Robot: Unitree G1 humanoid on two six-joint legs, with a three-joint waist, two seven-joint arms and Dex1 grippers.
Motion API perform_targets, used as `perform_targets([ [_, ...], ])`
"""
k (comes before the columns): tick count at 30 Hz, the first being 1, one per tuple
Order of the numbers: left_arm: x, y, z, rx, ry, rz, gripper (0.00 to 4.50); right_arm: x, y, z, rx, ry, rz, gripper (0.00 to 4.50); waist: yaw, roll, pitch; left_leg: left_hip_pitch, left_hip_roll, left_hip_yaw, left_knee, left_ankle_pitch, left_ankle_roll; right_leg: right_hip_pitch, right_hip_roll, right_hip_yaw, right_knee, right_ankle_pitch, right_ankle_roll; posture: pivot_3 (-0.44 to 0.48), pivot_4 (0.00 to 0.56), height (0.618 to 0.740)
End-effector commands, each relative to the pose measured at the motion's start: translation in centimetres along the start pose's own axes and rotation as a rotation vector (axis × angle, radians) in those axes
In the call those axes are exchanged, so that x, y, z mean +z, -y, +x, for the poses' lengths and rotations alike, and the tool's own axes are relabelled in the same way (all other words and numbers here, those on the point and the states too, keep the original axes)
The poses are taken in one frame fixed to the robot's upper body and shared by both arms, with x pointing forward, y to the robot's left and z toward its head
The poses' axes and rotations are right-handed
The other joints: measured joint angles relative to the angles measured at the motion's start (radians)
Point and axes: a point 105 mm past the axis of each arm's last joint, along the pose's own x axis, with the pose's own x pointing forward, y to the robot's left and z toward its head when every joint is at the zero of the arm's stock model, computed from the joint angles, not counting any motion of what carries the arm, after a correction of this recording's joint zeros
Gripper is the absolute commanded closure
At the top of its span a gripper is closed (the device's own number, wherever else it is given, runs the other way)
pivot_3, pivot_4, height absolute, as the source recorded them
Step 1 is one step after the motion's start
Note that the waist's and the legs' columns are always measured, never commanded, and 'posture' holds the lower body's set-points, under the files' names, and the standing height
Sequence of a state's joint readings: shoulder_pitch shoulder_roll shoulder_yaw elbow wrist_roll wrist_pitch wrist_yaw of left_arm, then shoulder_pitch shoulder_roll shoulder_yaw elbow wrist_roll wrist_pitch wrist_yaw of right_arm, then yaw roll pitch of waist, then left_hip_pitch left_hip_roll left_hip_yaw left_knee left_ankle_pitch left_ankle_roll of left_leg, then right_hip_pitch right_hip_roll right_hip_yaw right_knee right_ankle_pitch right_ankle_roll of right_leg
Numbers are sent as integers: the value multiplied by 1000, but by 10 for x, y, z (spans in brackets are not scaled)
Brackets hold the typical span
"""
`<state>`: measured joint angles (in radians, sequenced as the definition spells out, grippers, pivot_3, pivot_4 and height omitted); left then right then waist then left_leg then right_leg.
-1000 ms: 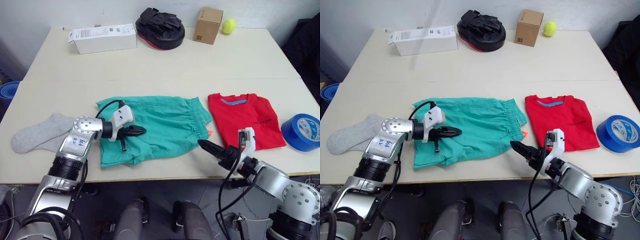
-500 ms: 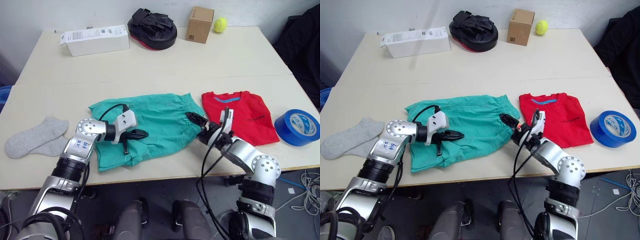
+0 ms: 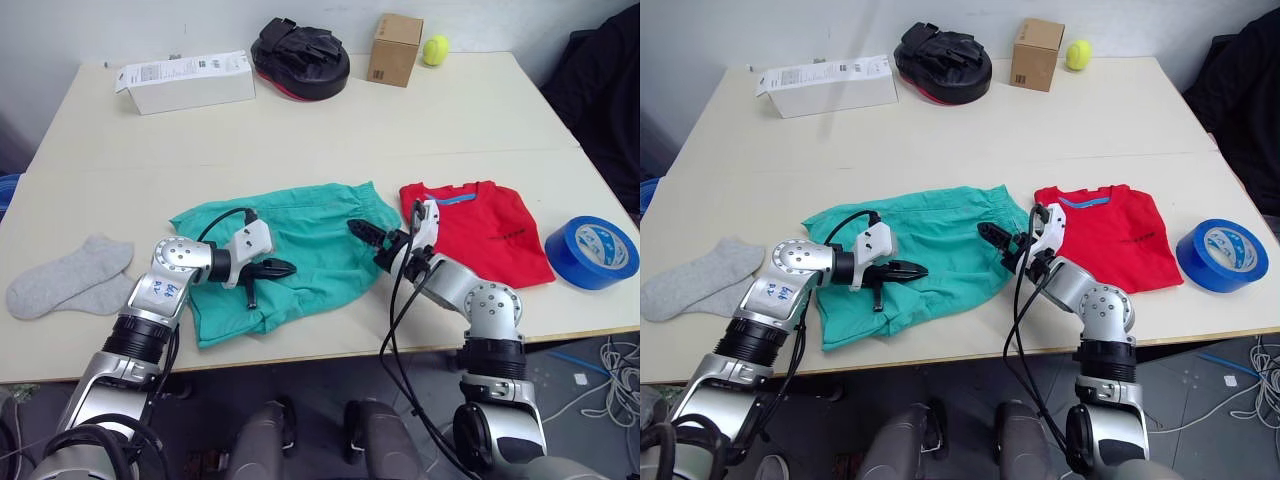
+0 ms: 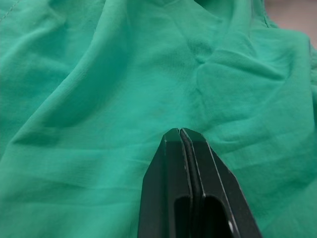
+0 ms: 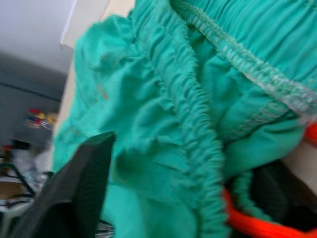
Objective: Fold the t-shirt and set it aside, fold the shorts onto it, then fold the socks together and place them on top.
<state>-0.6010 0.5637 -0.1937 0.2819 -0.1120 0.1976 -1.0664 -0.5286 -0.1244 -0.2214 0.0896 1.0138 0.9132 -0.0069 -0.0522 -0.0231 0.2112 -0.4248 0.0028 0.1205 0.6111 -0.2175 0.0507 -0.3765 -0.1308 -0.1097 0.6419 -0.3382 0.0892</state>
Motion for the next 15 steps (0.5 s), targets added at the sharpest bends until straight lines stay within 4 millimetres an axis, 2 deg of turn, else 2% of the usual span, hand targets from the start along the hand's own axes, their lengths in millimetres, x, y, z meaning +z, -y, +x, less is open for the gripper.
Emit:
perform_targets([
  [1, 7, -5, -4, 39, 28, 2, 4500, 5, 3, -2, -13, 39, -26, 2387, 0, 0, 0, 0, 0, 0, 0, 0, 0, 0, 0, 0, 0, 0, 0, 0, 150, 740],
  [4, 8, -9, -2, 60, 34, -10, 4500, 23, -10, -4, 27, 100, -77, 3481, 1, 0, 0, 0, 0, 0, 0, 0, 0, -1, 0, 0, 0, 0, 0, 0, 150, 740],
  [6, 7, -11, -1, 80, 29, -20, 4500, 30, -19, -5, 54, 119, -118, 4047, 3, 0, 0, -1, 0, 0, 0, 0, 0, -1, 0, 0, 0, 0, 0, 0, 150, 740],
  [8, 3, -15, 0, 115, 14, -46, 4500, 36, -36, -7, 112, 125, -176, 4403, 7, 1, 0, -1, 0, 0, 0, 0, 0, -1, 0, 0, 0, 0, 0, 0, 150, 740],
  [12, -5, -17, 0, 142, -16, -70, 4500, 36, -70, -6, 228, 95, -262, 4478, 11, 1, 1, -3, 0, 0, 0, 0, 0, -3, 0, 0, 0, 0, 0, 0, 150, 740],
  [15, -8, -18, -1, 168, -16, -90, 4500, 14, -105, -5, 362, -27, -287, 4478, 12, 1, 1, -2, 0, 0, 0, 0, 0, -3, 0, -1, 2, 0, 0, 0, 150, 740],
])
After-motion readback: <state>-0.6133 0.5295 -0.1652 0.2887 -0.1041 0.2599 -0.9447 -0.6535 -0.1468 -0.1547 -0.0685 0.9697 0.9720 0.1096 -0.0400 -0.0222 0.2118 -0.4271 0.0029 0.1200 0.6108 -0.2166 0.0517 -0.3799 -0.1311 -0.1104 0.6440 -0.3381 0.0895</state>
